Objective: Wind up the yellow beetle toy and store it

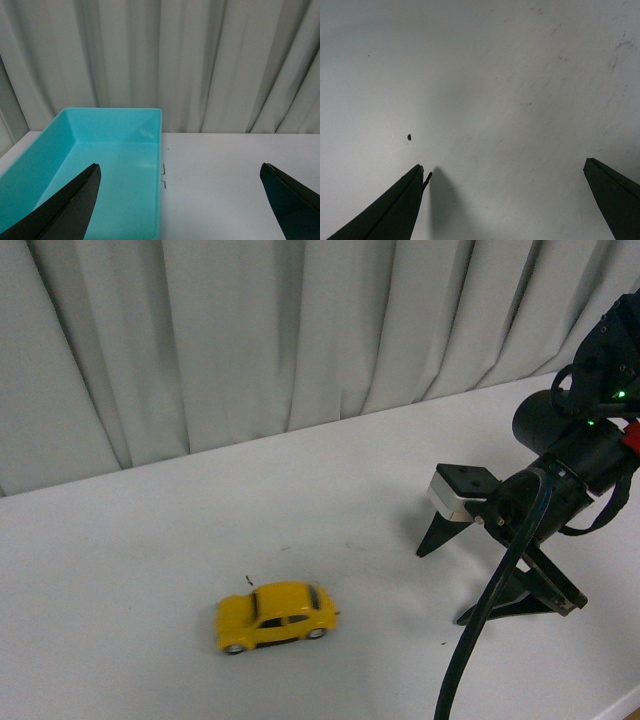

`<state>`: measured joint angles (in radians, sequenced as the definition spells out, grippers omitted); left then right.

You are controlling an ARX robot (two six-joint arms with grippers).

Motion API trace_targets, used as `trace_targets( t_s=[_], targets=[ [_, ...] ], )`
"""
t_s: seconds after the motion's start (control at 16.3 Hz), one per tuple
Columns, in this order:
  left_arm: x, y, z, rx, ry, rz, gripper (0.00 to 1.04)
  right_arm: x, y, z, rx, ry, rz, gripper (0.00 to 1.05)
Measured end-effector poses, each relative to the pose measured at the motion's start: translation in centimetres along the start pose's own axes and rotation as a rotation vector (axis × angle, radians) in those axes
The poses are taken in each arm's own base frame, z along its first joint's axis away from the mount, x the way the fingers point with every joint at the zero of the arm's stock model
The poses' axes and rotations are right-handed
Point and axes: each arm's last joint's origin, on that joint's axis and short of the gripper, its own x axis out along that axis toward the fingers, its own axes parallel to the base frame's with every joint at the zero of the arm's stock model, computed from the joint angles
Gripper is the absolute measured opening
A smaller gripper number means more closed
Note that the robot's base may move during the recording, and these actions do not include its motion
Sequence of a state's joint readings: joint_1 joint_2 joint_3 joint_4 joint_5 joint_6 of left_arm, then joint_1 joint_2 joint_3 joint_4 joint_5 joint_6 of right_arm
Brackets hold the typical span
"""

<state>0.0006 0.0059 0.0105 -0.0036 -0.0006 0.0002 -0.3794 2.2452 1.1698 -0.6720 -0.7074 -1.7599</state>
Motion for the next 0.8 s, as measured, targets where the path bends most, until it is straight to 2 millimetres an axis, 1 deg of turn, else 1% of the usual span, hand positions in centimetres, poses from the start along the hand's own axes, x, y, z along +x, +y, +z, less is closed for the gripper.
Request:
trace_targets(
  t_s=[0.37,0.49,0.68,0.8],
  targets=[
    [0.0,0.0,0.0,0.000,0.000,0.000,0.98,0.0,0.0,0.0,-0.010,0.001,-0.009,0.98],
    [0.0,0.0,0.0,0.000,0.000,0.000,0.98,0.0,-0.1,0.4,-0.027,0.002,-0.019,0.98],
    [0.0,0.0,0.0,0.000,0.000,0.000,0.98,-0.2,0.5,1.2,-0.030,0.006,-0.016,0.98],
    [0.0,0.0,0.0,0.000,0.000,0.000,0.98,-1.1,1.1,2.7,-0.063,-0.015,-0.041,0.98]
  ],
)
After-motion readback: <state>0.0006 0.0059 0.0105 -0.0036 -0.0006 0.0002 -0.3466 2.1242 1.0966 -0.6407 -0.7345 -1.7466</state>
